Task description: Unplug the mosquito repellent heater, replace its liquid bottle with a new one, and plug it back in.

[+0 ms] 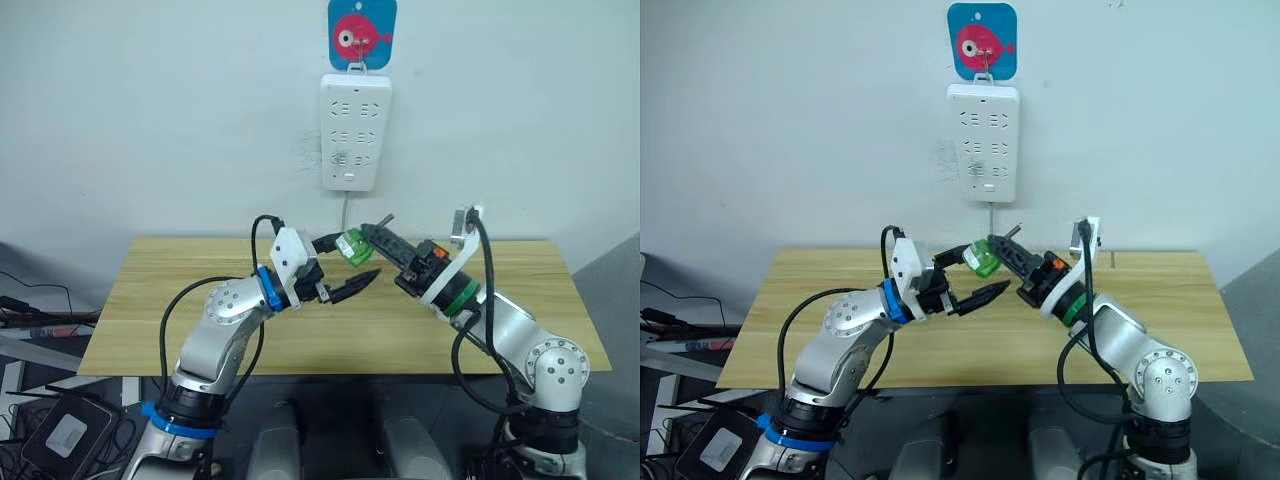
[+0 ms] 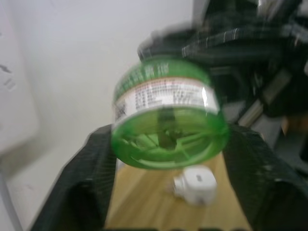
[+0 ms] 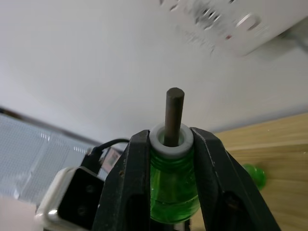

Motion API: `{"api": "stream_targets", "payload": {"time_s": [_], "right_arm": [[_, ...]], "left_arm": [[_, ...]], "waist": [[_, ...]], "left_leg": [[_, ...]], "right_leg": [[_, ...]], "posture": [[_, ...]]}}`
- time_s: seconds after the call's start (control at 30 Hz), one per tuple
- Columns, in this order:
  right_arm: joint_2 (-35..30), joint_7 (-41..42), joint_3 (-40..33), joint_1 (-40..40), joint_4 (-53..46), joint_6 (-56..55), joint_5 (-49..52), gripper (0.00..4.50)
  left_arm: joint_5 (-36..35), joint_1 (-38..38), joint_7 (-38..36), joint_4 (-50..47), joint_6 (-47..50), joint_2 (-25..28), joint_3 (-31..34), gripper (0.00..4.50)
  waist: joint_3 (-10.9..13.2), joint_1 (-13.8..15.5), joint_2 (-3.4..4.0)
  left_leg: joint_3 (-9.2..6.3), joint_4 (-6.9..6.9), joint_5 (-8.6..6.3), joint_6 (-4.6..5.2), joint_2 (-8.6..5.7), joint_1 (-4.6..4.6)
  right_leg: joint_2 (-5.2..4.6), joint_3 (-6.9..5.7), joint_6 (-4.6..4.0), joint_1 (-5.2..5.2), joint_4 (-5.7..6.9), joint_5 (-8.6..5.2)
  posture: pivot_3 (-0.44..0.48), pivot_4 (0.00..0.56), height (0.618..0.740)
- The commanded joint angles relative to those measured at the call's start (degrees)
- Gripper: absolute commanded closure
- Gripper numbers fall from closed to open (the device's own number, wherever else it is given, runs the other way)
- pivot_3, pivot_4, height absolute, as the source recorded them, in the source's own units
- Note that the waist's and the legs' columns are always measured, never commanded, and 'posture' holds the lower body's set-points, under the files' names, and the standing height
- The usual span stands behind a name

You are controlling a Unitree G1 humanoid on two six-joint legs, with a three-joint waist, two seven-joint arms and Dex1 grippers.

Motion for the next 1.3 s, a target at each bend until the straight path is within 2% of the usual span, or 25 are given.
{"api": "stream_targets", "payload": {"time_s": [0.03,0.13,0.2,0.33,0.43,0.57,0.73,0.8,1.0,1.13,1.2,1.3], "right_arm": [[-7.3,9.86,3.14,0.54,0.08,-3.25,-15.22,3.65],[-12.37,17.29,11.03,0.57,6.73,-14.9,-37.13,3.65],[-13.11,21.05,16.23,0.07,13.82,-24.54,-49.75,3.65],[-7.82,22.17,20.35,-3.48,34.39,-41.87,-66.18,3.65],[-3.58,21.76,19.72,-8.17,49.37,-50.8,-72.66,3.65],[0.94,21.39,15.71,-15.11,68.1,-59.0,-75.25,3.65],[3.73,22.84,11.79,-19.82,80.95,-64.83,-76.59,3.65],[4.24,23.34,10.47,-20.19,82.97,-66.03,-76.86,3.65],[4.83,25.95,7.62,-19.65,83.72,-67.64,-77.3,1.53],[4.43,29.23,6.19,-18.73,79.18,-67.32,-76.44,0.15],[3.86,32.03,6.46,-16.07,71.97,-65.51,-75.74,0.03],[0.99,38.59,9.04,-7.94,51.12,-56.19,-72.86,0.03]], "left_arm": [[2.51,2.05,-0.47,-0.65,2.06,5.21,1.41,0.0],[2.35,4.99,-0.64,-3.33,5.22,8.8,1.86,0.0],[1.76,6.6,-0.51,-5.86,6.63,9.64,1.88,0.0],[1.42,9.22,0.93,-11.02,9.9,9.66,1.34,0.0],[1.66,10.14,2.61,-13.74,12.22,9.47,1.42,0.0],[1.32,11.05,4.11,-16.81,14.66,9.55,1.67,0.0],[0.22,12.51,4.92,-20.24,17.27,10.27,2.78,0.0],[-0.13,13.01,5.54,-20.93,18.11,10.16,3.51,0.0],[-0.9,13.37,5.88,-20.94,17.93,9.63,4.73,0.0],[-0.18,12.72,5.85,-18.89,15.29,9.38,5.4,0.0],[0.28,13.49,6.01,-17.64,13.9,9.85,6.71,0.0],[0.9,16.57,6.66,-14.96,11.23,10.33,9.87,0.0]], "waist": [[0.0,0.04,0.0],[0.0,0.14,-0.01],[0.0,0.21,-0.01],[0.0,0.54,-0.01],[0.03,0.68,0.0],[0.05,1.34,0.0],[0.08,1.92,0.01],[0.09,2.08,0.02],[0.11,2.48,0.06],[0.11,2.55,0.06],[0.1,2.54,0.07],[0.05,2.66,0.12]], "left_leg": [[0.01,0.01,0.0,0.0,0.0,0.0],[0.02,0.01,0.0,0.0,0.02,0.02],[0.03,0.0,0.0,0.0,0.04,0.02],[0.07,-0.02,0.0,0.0,0.03,0.02],[0.16,-0.02,0.0,-0.01,0.06,0.05],[0.14,-0.02,0.0,-0.01,0.07,0.1],[0.09,-0.08,0.0,-0.01,0.05,0.09],[0.03,-0.13,0.0,-0.01,0.05,0.09],[0.04,-0.15,0.0,-0.01,0.04,0.12],[0.04,-0.15,0.0,-0.01,0.03,0.17],[0.03,-0.15,0.0,-0.01,0.04,0.17],[0.0,-0.23,0.0,-0.01,0.09,0.16]], "right_leg": [[0.0,0.01,0.03,0.0,0.0,-0.02],[-0.01,0.0,0.07,-0.01,0.0,-0.05],[0.0,-0.01,0.08,-0.03,-0.02,-0.06],[-0.02,0.01,0.07,-0.04,-0.02,-0.05],[-0.02,0.04,-0.01,-0.06,0.0,0.0],[-0.02,0.02,-0.18,-0.03,0.01,0.1],[-0.04,0.01,-0.29,-0.01,0.0,0.17],[-0.04,-0.02,-0.3,0.0,0.0,0.17],[-0.05,0.0,-0.3,0.0,0.0,0.17],[-0.03,-0.01,-0.3,0.03,0.0,0.16],[-0.03,-0.01,-0.3,0.02,0.0,0.16],[-0.06,-0.03,-0.3,0.02,0.0,0.16]], "posture": [[0.005,0.21,0.74],[0.018,0.211,0.74],[0.031,0.22,0.74],[0.05,0.231,0.74],[0.076,0.25,0.74],[0.105,0.256,0.74],[0.141,0.267,0.74],[0.146,0.268,0.74],[0.145,0.271,0.74],[0.126,0.258,0.74],[0.112,0.24,0.74],[0.089,0.216,0.74]]}}
